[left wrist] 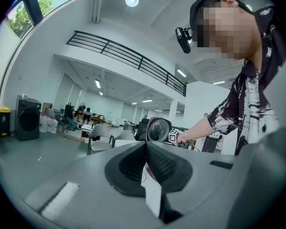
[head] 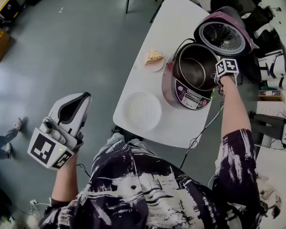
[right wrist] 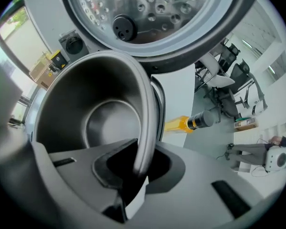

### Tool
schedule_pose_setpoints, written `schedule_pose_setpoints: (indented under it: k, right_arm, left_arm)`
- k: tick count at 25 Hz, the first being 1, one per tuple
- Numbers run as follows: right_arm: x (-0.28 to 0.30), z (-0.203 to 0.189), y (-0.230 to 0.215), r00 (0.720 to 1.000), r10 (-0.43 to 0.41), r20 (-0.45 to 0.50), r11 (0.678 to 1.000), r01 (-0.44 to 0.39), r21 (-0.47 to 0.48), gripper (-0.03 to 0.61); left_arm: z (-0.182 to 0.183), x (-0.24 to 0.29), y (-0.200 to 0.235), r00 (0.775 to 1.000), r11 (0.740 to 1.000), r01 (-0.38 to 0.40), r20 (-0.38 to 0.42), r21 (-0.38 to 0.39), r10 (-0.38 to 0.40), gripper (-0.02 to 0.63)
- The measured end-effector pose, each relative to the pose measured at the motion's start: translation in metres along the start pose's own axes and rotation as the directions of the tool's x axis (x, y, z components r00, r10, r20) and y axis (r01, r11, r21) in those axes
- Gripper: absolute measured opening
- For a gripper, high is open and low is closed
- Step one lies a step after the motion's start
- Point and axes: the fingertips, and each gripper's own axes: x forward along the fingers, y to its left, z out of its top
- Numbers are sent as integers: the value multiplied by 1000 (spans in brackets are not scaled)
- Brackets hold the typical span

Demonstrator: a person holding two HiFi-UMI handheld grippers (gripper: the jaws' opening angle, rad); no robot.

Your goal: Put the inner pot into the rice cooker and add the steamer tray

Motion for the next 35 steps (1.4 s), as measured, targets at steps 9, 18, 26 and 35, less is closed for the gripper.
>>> schedule_pose_setpoints:
  k: [9,18,26,35]
  right_arm:
    - [-7,-4,8,998,48,49,998,-50,38,63]
    - [-8,-19,12,975,138,173,947,-181,265,71]
    - [-15,-34,21,947,224,228,908,-288,305,72]
    - [-35,-52,23,898,287,333,852,-399,340,63]
  left_arm:
    - [4,0,-4,1000,1000,16,1,3,-16,5]
    - [4,7,-14,998,998,59,3,11,-59,5]
    - [8,10,-26,996,996,89,7,20,-89,5]
    - [14,22,-51,988,987,152,8,44,-153,5]
